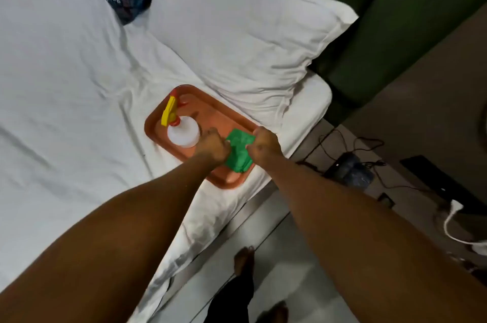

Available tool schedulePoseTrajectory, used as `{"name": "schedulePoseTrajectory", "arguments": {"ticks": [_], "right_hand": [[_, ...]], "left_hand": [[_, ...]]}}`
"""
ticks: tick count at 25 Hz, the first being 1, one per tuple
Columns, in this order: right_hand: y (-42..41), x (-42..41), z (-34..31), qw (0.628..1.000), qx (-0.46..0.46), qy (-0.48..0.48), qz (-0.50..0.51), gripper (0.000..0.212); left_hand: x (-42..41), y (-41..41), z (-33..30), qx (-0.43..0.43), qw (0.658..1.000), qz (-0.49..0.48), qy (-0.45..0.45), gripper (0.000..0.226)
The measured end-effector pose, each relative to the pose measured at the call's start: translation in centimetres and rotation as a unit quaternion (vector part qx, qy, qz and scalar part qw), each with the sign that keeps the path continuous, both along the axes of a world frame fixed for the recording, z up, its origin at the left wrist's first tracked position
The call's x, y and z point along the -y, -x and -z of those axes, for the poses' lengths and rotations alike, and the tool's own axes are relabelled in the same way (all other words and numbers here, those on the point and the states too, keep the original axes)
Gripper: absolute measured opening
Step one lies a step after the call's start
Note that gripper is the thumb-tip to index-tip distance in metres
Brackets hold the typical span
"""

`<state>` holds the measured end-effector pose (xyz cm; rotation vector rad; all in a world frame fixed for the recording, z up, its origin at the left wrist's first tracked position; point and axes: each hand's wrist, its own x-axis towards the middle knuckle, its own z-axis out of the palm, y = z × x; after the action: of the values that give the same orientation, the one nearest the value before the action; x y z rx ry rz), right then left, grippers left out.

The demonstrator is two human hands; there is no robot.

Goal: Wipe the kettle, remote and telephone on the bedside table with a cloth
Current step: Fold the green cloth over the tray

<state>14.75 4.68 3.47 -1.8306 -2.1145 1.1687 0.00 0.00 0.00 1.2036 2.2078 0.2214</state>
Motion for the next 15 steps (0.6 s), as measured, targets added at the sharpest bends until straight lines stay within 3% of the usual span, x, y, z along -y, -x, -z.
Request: {"name": "schedulePoseTrajectory", "arguments": {"ticks": [2, 5, 7, 8, 10, 13, 15], "right_hand": [[0.8, -0.6, 1.7, 0.997, -0.021, 0.010, -0.068, 0.042], [0.7, -1.3, 2.8, 0.988, 0.119, -0.022, -0.096, 0.038], [0.7, -2.6, 5.7, 0.985, 0.148, -0.003, -0.094, 0.043], [1.5, -4.2, 9.0, 0.985, 0.150, 0.011, -0.085, 0.047], [1.0, -4.1, 9.6, 0.982, 0.153, 0.029, -0.104, 0.049], [0.8, -4.3, 9.3, 0.992, 0.089, 0.036, -0.088, 0.046], [-0.3, -4.6, 8.6, 0.995, 0.045, 0.060, -0.068, 0.038]], "left_hand": [[-0.4, 0.3, 1.2, 0.016, 1.000, -0.005, 0.022, 0.048], [-0.5, 0.0, 1.4, 0.058, 0.997, -0.001, 0.050, 0.031], [-1.5, 0.0, 3.5, 0.105, 0.991, -0.016, 0.081, 0.026], [-3.0, 0.7, 6.5, 0.112, 0.989, -0.032, 0.088, 0.027], [-2.8, 1.1, 7.0, 0.156, 0.980, -0.075, 0.095, 0.023], [-2.8, 1.8, 6.9, 0.253, 0.952, -0.151, 0.080, 0.014], [-3.2, 1.8, 5.8, 0.305, 0.933, -0.185, 0.051, 0.022]]}}
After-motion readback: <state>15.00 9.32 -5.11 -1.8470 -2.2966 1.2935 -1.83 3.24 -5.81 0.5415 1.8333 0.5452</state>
